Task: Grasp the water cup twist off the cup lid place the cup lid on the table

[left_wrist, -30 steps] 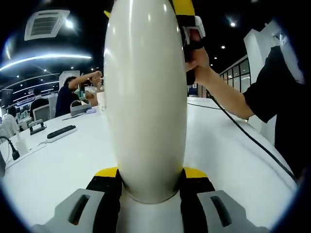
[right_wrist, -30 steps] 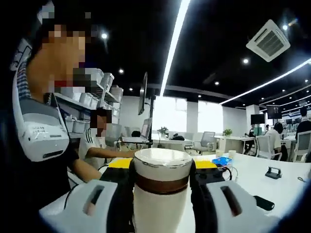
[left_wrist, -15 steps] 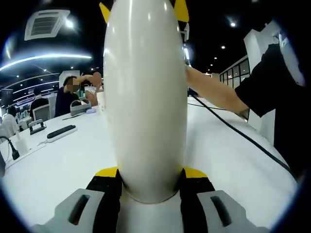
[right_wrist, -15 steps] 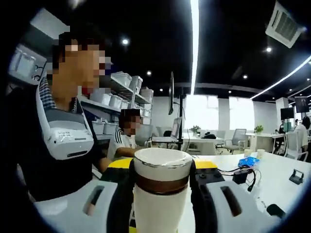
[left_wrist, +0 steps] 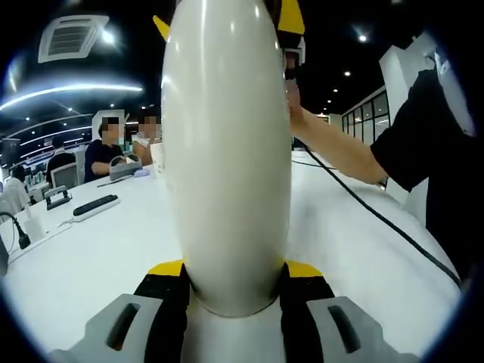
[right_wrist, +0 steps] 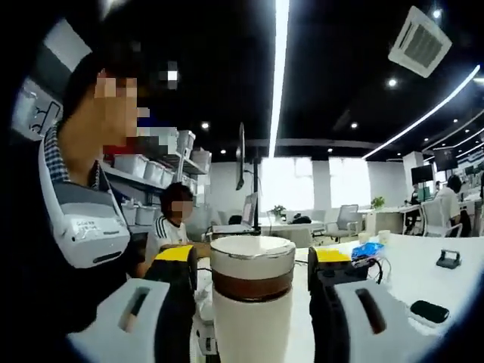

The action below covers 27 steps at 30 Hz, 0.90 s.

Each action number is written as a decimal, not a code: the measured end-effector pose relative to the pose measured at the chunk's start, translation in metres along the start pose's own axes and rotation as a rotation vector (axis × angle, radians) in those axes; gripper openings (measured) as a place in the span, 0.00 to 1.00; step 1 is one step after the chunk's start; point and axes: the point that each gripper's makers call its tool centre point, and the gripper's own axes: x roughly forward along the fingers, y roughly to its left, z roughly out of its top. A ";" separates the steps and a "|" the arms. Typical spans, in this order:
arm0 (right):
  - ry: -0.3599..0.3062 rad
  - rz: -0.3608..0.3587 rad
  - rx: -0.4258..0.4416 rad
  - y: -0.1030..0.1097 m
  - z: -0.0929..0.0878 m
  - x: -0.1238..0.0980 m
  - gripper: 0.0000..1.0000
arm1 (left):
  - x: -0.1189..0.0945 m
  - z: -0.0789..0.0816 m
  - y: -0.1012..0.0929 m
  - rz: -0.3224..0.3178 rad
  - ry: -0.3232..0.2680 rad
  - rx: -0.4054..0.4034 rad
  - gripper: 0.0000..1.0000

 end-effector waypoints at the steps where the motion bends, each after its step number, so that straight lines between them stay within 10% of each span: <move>1: -0.026 -0.046 0.006 0.000 0.005 -0.001 0.61 | 0.000 0.000 0.000 0.000 0.000 0.000 0.48; 17: 0.112 -0.256 -0.147 -0.008 -0.008 0.013 0.50 | -0.001 0.000 0.001 0.003 0.001 -0.001 0.48; 27: 0.110 -0.057 -0.095 -0.004 -0.009 0.013 0.49 | 0.000 0.000 0.002 0.003 0.001 -0.002 0.48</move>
